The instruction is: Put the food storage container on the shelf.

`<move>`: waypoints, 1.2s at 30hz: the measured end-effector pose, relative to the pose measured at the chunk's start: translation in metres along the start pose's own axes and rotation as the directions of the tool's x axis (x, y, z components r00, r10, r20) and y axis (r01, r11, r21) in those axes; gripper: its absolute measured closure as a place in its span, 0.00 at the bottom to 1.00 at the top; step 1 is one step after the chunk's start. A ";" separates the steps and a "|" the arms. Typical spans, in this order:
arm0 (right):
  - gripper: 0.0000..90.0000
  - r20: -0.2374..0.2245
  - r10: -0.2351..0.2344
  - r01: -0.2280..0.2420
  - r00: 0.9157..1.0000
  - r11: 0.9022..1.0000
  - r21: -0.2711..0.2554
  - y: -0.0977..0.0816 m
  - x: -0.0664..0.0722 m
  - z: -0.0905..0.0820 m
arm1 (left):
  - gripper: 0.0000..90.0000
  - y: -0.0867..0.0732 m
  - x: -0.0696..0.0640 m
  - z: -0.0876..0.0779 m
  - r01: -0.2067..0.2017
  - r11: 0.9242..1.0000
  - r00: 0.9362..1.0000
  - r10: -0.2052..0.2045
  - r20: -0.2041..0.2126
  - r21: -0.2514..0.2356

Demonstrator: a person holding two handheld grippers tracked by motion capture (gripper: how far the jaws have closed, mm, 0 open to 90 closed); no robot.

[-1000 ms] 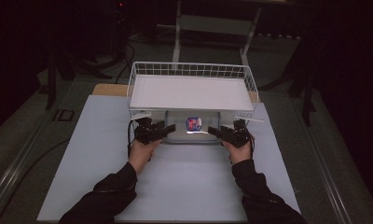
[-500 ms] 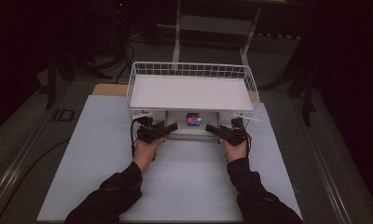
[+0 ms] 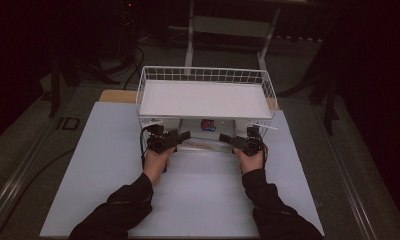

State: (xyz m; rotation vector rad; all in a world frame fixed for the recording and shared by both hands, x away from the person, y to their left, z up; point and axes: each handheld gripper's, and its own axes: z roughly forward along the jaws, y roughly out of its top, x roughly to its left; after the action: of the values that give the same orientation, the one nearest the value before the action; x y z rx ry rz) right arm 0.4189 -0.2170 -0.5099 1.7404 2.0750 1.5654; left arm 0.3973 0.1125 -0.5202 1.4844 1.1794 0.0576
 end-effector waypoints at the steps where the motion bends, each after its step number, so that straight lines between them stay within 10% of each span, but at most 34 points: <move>1: 0.15 0.004 -0.002 0.002 1.000 1.000 0.002 0.000 0.000 -0.001 | 0.31 0.000 -0.001 -0.001 -0.007 1.000 1.000 0.007 0.004 -0.003; 14: 0.13 0.055 -0.040 0.038 0.998 0.999 0.025 0.002 0.001 -0.012 | 0.13 -0.011 -0.021 -0.031 -0.118 0.992 0.988 0.113 0.109 0.039; 22: 0.17 0.108 -0.163 0.164 0.981 0.987 0.008 -0.011 0.015 -0.035 | 0.01 -0.022 -0.029 -0.054 -0.177 0.980 0.974 0.162 0.159 0.090; 36: 0.95 -0.011 -0.355 0.355 0.935 0.933 0.054 -0.039 0.055 -0.033 | 0.01 -0.045 -0.039 -0.085 -0.297 0.951 0.949 0.283 0.142 0.089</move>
State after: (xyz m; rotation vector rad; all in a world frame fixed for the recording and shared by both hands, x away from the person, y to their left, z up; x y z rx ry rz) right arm 0.3504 -0.1932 -0.4897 1.2761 2.2907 1.4131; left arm 0.2980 0.1386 -0.5054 1.7251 0.8659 0.0978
